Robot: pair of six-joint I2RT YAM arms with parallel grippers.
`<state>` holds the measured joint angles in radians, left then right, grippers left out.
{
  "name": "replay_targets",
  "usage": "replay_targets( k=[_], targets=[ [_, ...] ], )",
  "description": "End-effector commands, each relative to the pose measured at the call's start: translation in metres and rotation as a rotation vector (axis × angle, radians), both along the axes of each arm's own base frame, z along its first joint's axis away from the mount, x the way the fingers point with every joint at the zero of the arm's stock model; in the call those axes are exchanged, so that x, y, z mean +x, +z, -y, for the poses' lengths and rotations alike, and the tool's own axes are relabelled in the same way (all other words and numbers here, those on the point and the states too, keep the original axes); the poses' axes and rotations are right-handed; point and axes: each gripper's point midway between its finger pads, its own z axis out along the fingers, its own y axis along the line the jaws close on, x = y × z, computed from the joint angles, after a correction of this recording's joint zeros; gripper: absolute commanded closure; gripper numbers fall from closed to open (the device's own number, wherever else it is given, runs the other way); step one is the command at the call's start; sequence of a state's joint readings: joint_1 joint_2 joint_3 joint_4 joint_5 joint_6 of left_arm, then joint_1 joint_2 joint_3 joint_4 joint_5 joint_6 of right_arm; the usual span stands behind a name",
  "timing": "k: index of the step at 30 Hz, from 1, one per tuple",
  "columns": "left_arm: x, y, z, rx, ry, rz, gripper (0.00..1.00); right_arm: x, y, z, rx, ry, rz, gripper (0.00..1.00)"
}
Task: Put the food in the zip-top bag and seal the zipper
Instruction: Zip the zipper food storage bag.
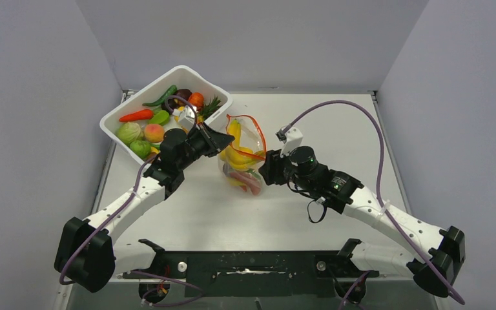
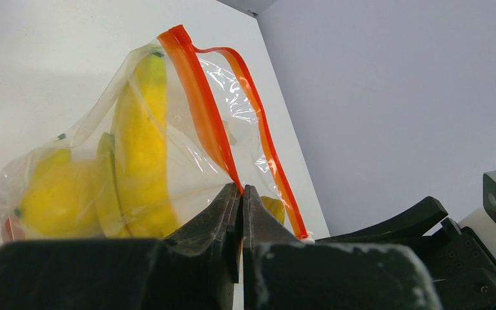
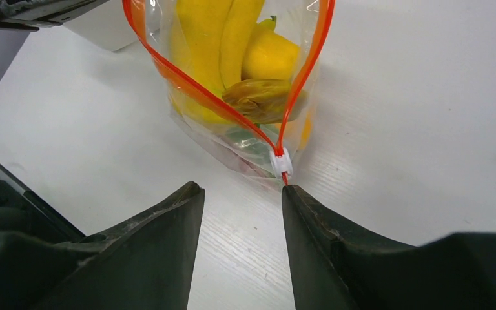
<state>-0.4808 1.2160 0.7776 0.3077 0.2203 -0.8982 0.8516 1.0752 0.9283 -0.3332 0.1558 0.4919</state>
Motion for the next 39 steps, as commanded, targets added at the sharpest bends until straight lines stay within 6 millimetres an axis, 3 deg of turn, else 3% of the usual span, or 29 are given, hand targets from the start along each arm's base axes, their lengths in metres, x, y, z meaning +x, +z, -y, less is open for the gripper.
replay_targets(
  k=[1,7,14,20,30,32,35,36,39],
  targets=[
    [0.002,0.044,0.001,-0.053,0.008,0.107,1.00,0.012,0.026,0.008,-0.035,-0.037,0.074,0.52],
    [0.003,0.044,0.001,-0.058,0.012,0.108,1.00,0.028,0.001,0.018,-0.039,-0.043,0.131,0.56],
    [0.001,0.045,0.000,-0.069,0.016,0.101,1.00,0.027,0.019,0.002,0.172,0.058,0.337,0.57],
    [-0.001,0.047,-0.001,-0.078,0.021,0.102,1.00,0.034,0.009,-0.005,0.238,0.083,0.351,0.60],
    [-0.007,0.051,-0.003,-0.117,0.023,0.093,1.00,0.042,0.007,-0.012,0.257,0.099,0.412,0.86],
    [-0.009,0.053,-0.004,-0.122,0.024,0.096,1.00,0.039,0.004,-0.013,0.246,0.118,0.423,0.98],
    [-0.013,0.061,-0.002,-0.117,-0.006,0.135,1.00,0.033,0.004,-0.012,0.209,0.168,0.463,1.00],
    [-0.015,0.065,-0.002,-0.093,-0.020,0.175,0.98,0.030,0.007,-0.012,0.191,0.194,0.487,1.00],
    [-0.024,0.080,-0.008,0.073,-0.060,0.375,0.76,0.022,0.018,-0.008,0.125,0.257,0.547,1.00]
  ],
)
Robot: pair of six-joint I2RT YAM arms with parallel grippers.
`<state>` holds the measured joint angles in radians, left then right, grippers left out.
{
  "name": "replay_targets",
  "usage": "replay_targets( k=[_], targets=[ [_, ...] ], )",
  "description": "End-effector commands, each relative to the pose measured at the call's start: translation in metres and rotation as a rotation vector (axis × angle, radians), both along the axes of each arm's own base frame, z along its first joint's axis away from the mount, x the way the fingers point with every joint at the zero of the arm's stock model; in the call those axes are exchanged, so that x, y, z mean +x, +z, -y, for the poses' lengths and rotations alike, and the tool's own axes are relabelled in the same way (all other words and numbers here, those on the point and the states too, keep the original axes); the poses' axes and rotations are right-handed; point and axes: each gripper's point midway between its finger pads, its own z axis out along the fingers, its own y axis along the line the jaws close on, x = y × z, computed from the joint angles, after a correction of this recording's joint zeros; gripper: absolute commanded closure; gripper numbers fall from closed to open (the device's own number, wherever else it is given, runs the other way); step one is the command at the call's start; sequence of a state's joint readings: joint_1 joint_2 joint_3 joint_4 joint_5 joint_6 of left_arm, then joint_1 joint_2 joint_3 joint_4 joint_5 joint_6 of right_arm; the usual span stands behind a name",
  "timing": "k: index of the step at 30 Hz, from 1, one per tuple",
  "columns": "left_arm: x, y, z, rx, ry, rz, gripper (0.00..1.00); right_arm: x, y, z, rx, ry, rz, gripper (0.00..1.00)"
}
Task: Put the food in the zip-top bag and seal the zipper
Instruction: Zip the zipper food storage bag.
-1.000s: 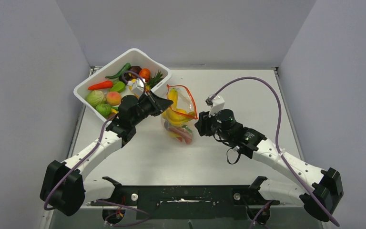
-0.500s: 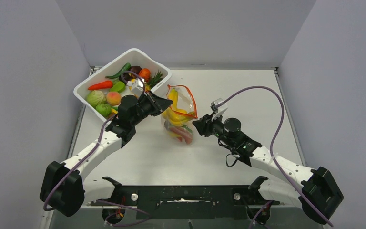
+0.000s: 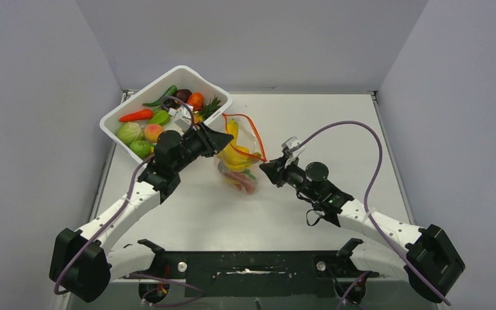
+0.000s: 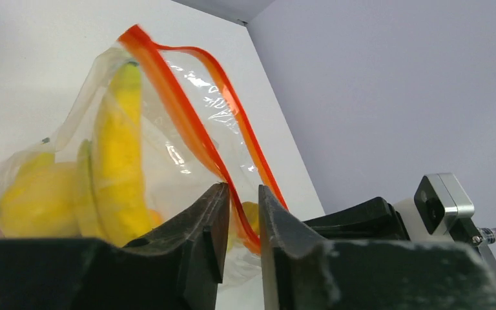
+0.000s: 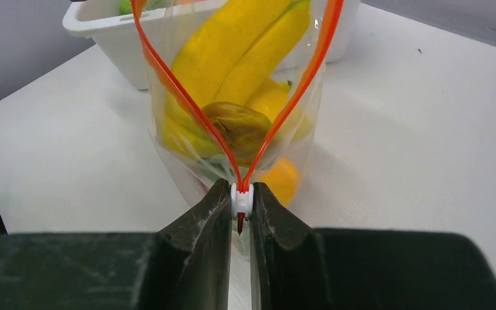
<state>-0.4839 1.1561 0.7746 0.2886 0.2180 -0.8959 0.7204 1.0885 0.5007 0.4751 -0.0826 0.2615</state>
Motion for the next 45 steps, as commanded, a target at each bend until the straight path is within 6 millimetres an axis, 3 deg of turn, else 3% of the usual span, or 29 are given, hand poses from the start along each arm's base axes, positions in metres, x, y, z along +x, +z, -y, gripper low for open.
replay_targets(
  k=[1,4,7,11,14,18,23,31,45],
  targets=[
    [-0.020,0.067,-0.007,0.155,-0.071,0.416,0.70,-0.011,0.048,0.002,-0.041,0.093,0.210,1.00],
    [-0.039,0.077,-0.012,0.343,-0.148,0.660,0.59,-0.018,0.053,0.002,-0.104,0.159,0.239,1.00],
    [-0.062,0.073,-0.012,0.521,-0.271,0.878,0.49,-0.028,0.057,-0.004,-0.153,0.250,0.258,1.00],
    [-0.092,0.070,-0.006,0.605,-0.443,1.071,0.39,-0.045,0.062,-0.014,-0.218,0.409,0.284,1.00],
    [-0.102,0.065,0.001,0.646,-0.565,1.154,0.35,-0.051,0.068,-0.020,-0.250,0.492,0.313,1.00],
    [-0.107,0.055,0.006,0.684,-0.695,1.175,0.32,-0.058,0.076,-0.026,-0.273,0.576,0.365,1.00],
    [-0.119,0.050,0.016,0.611,-0.829,1.136,0.30,-0.053,0.085,-0.030,-0.262,0.574,0.372,1.00],
    [-0.133,0.048,0.030,0.500,-0.873,1.116,0.27,-0.041,0.086,-0.040,-0.203,0.539,0.315,1.00],
    [-0.115,0.006,0.052,0.578,-0.911,1.034,0.25,-0.042,0.094,-0.043,-0.178,0.550,0.324,1.00]
  ],
)
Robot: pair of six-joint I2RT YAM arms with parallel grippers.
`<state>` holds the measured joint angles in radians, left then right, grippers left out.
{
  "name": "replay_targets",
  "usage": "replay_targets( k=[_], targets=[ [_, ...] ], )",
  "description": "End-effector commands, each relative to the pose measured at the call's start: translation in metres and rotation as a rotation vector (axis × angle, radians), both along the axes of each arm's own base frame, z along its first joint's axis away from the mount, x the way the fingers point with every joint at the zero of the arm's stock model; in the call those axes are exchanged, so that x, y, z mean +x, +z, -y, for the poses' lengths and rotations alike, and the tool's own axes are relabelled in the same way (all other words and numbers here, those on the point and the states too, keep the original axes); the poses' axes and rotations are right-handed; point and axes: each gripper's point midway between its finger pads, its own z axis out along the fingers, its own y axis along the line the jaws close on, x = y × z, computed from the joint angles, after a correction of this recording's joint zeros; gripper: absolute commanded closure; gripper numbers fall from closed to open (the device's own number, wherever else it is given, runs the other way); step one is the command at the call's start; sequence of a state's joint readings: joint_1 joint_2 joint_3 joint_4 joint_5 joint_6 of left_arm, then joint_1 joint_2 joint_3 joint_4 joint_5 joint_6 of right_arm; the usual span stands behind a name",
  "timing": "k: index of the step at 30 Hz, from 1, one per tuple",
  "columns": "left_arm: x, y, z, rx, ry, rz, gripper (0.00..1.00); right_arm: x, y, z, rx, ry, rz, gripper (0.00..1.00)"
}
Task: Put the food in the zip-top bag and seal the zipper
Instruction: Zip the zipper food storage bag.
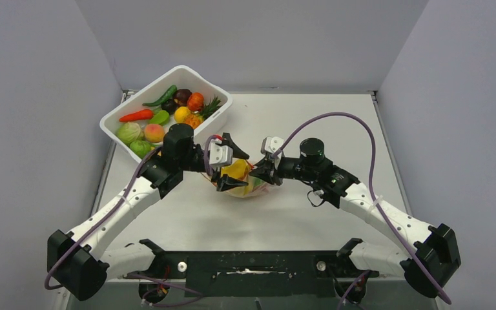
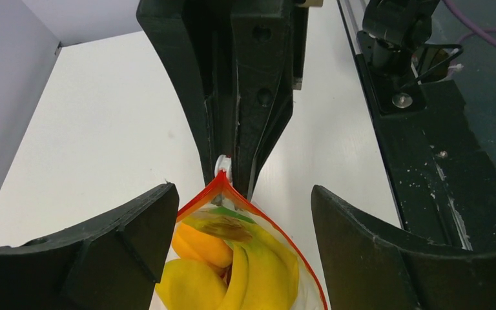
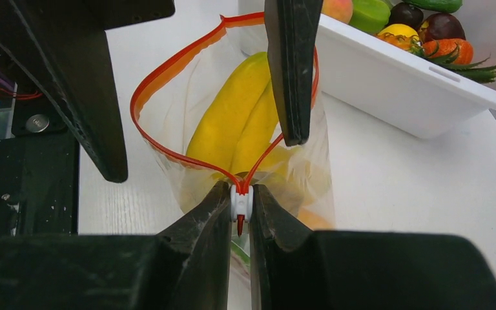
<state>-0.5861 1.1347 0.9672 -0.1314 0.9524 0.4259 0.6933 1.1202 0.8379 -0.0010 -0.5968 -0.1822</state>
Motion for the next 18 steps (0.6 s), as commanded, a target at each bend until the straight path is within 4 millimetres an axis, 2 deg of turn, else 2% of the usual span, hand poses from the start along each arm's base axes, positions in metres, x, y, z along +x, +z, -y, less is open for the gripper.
replay_targets(
  k=[1,8,10,12,14,17,18],
  targets=[
    [0.007,-0.005,0.006,0.021,0.006,0.055,0.25,0.005,0.047,-0.007,0.099,0.023,0.103,1.00],
    [0.023,-0.021,0.006,0.092,0.079,0.142,0.29,0.001,0.039,-0.006,0.076,0.041,0.094,1.00],
    [0.026,-0.023,0.006,0.103,0.082,0.159,0.39,0.000,0.039,-0.006,0.068,0.052,0.097,1.00],
    [0.031,-0.025,0.005,0.114,0.101,0.175,0.59,-0.001,0.039,-0.005,0.064,0.058,0.101,1.00],
    [0.035,-0.025,0.003,0.118,0.120,0.183,0.68,-0.002,0.038,-0.003,0.061,0.061,0.105,1.00],
    [0.032,-0.023,0.003,0.110,0.116,0.192,0.69,-0.003,0.037,-0.001,0.056,0.063,0.107,1.00],
    [0.031,-0.023,0.003,0.108,0.116,0.190,0.61,-0.004,0.036,-0.001,0.055,0.065,0.106,1.00]
  ],
)
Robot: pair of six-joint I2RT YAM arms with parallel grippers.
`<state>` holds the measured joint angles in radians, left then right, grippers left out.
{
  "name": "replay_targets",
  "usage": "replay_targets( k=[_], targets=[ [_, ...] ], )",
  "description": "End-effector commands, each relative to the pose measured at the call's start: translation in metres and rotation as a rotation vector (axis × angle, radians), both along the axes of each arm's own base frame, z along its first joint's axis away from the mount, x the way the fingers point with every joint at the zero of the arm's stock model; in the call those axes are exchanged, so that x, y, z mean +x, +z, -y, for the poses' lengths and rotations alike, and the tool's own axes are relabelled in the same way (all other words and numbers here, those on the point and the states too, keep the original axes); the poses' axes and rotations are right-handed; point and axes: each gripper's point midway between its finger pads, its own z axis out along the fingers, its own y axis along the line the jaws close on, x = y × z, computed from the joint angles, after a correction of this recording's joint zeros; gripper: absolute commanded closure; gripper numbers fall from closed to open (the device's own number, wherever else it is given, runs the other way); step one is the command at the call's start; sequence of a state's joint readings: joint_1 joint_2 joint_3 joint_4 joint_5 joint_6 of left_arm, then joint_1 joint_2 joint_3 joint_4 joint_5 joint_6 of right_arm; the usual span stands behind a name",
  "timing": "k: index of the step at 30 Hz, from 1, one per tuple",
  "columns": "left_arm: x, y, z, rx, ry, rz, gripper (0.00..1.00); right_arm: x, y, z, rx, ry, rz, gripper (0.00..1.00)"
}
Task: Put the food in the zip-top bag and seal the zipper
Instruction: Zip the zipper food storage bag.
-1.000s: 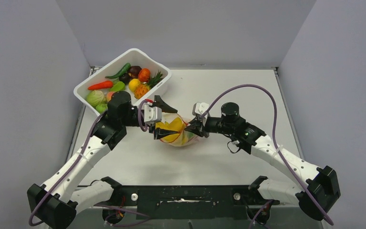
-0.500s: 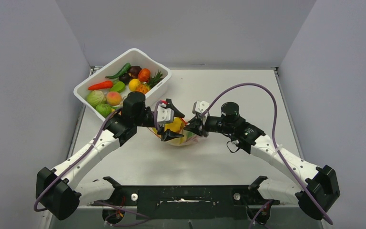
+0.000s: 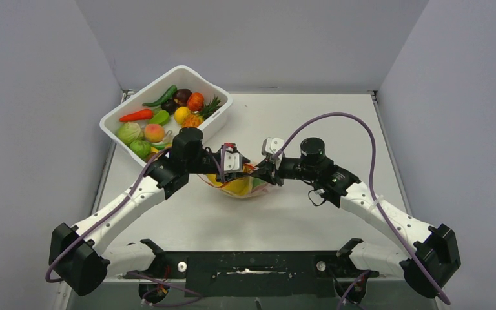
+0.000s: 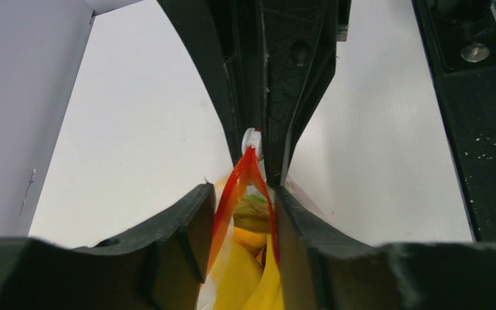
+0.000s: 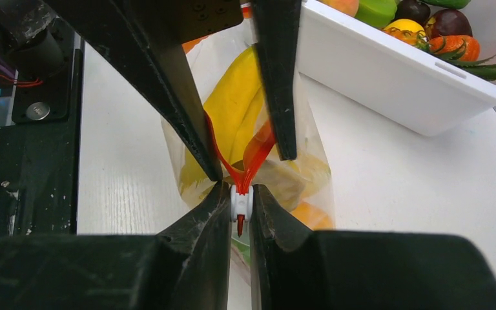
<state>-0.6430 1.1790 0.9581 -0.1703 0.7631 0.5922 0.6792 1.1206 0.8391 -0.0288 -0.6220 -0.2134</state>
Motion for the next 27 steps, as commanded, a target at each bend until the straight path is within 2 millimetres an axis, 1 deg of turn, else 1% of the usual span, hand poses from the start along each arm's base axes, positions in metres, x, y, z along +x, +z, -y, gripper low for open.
replay_targets(
  k=[1,2,4,7,12,16,21,23,24,27],
  targets=[
    [0.008,0.009,-0.003,-0.009,0.025,0.068,0.48,-0.003,0.040,-0.005,0.074,0.050,0.101,1.00],
    [0.007,0.010,-0.003,-0.012,0.024,0.068,0.41,-0.004,0.040,-0.005,0.074,0.051,0.100,1.00],
    [0.005,0.012,-0.003,-0.019,0.016,0.072,0.38,-0.005,0.039,-0.006,0.074,0.063,0.096,1.00],
    [0.004,0.015,-0.001,-0.038,0.012,0.077,0.37,-0.007,0.036,-0.009,0.067,0.090,0.087,1.00],
    [0.006,0.019,0.000,-0.055,0.011,0.096,0.36,-0.004,0.029,-0.010,0.042,0.093,0.071,1.00],
    [0.006,0.022,0.000,-0.063,0.015,0.106,0.35,-0.004,0.029,-0.011,0.039,0.093,0.069,1.00],
    [0.003,0.021,-0.001,-0.056,0.000,0.099,0.35,-0.003,0.030,-0.011,0.040,0.091,0.071,1.00],
    [0.004,0.018,-0.003,-0.040,0.008,0.099,0.37,-0.003,0.030,-0.011,0.040,0.090,0.072,1.00],
    [0.004,0.016,-0.004,-0.030,0.012,0.097,0.40,-0.003,0.030,-0.011,0.038,0.086,0.071,1.00],
    [0.006,0.010,-0.008,0.007,0.028,0.095,0.55,0.000,0.030,-0.009,0.036,0.070,0.074,1.00]
  ],
)
